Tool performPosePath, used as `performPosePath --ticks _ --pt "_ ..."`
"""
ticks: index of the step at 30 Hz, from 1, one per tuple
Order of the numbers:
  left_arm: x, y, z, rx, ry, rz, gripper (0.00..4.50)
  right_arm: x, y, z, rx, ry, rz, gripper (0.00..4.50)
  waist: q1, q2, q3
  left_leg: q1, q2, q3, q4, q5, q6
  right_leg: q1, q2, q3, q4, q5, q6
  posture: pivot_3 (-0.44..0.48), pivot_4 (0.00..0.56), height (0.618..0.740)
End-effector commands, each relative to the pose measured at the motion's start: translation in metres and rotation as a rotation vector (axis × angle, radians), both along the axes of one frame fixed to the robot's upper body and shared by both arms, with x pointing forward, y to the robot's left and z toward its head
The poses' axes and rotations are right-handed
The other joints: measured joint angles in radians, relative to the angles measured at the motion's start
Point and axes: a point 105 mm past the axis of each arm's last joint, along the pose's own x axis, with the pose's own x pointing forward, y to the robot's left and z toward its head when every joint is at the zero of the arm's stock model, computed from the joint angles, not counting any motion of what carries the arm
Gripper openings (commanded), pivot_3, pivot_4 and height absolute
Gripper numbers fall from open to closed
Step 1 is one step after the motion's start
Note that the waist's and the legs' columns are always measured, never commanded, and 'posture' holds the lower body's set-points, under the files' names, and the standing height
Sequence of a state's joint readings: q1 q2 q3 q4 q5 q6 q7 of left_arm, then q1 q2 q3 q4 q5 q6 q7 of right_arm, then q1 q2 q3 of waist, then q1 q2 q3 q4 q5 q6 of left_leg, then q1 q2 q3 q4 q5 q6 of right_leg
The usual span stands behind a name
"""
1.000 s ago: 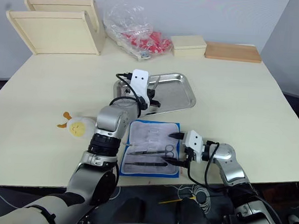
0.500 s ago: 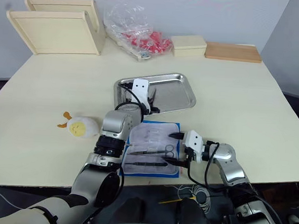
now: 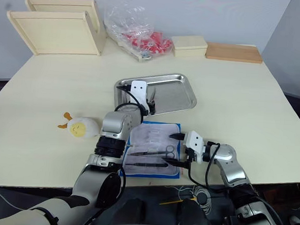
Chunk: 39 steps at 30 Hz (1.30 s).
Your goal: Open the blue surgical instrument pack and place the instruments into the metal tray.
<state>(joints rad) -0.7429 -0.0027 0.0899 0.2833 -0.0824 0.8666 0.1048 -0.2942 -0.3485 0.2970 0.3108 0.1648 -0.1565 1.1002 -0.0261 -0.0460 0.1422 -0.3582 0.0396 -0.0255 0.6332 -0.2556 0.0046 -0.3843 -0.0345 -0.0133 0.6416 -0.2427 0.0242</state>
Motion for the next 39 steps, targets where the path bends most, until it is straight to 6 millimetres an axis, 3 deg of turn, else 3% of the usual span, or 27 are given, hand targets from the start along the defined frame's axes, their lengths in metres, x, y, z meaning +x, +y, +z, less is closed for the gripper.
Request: performPosePath --ticks 1,9,19,23,30,39 --pt "0.002 -0.002 0.014 -0.019 -0.032 -0.013 2.54 -0.028 -0.011 -0.063 -0.158 0.231 -0.009 4.50 0.000 0.000 0.000 0.000 0.000 0.000 0.000 0.000 0.000 0.000 0.000 0.000 0.000 0.000 0.000 0.000 0.150 0.740" --pt "0.007 -0.005 0.039 -0.013 -0.142 -0.085 2.54 -0.028 -0.010 -0.063 -0.156 0.231 -0.011 4.50 0.000 0.000 0.000 0.000 0.000 0.000 0.000 0.000 0.000 0.000 0.000 -0.001 0.000 0.000 0.000 0.000 0.150 0.740" --pt "-0.005 -0.012 0.069 0.020 -0.345 -0.450 2.54 -0.028 -0.011 -0.064 -0.155 0.233 -0.018 4.50 -0.002 0.001 0.001 0.000 0.000 0.000 0.000 0.001 -0.002 0.000 0.000 -0.001 0.000 0.000 0.000 0.000 0.150 0.740" --pt "-0.028 -0.016 0.076 0.025 -0.439 -0.674 2.54 -0.027 -0.013 -0.062 -0.155 0.230 -0.022 4.50 -0.003 0.001 0.001 0.000 0.000 -0.001 0.000 0.001 -0.004 0.000 -0.001 -0.001 0.000 0.000 0.000 0.000 0.150 0.740" --pt "-0.082 -0.004 0.059 -0.036 -0.360 -1.038 2.54 -0.027 -0.015 -0.061 -0.160 0.226 -0.028 4.50 -0.006 0.008 0.004 -0.001 0.000 -0.002 0.000 0.001 -0.004 -0.001 -0.002 0.000 -0.001 -0.002 -0.004 0.000 0.150 0.740" --pt "-0.135 0.033 0.037 0.056 -0.269 -1.372 2.54 -0.028 -0.015 -0.061 -0.159 0.227 -0.026 4.50 0.001 0.009 0.005 -0.003 0.001 -0.004 0.000 0.001 -0.003 -0.004 -0.005 0.002 -0.001 -0.003 -0.005 0.000 0.150 0.740"
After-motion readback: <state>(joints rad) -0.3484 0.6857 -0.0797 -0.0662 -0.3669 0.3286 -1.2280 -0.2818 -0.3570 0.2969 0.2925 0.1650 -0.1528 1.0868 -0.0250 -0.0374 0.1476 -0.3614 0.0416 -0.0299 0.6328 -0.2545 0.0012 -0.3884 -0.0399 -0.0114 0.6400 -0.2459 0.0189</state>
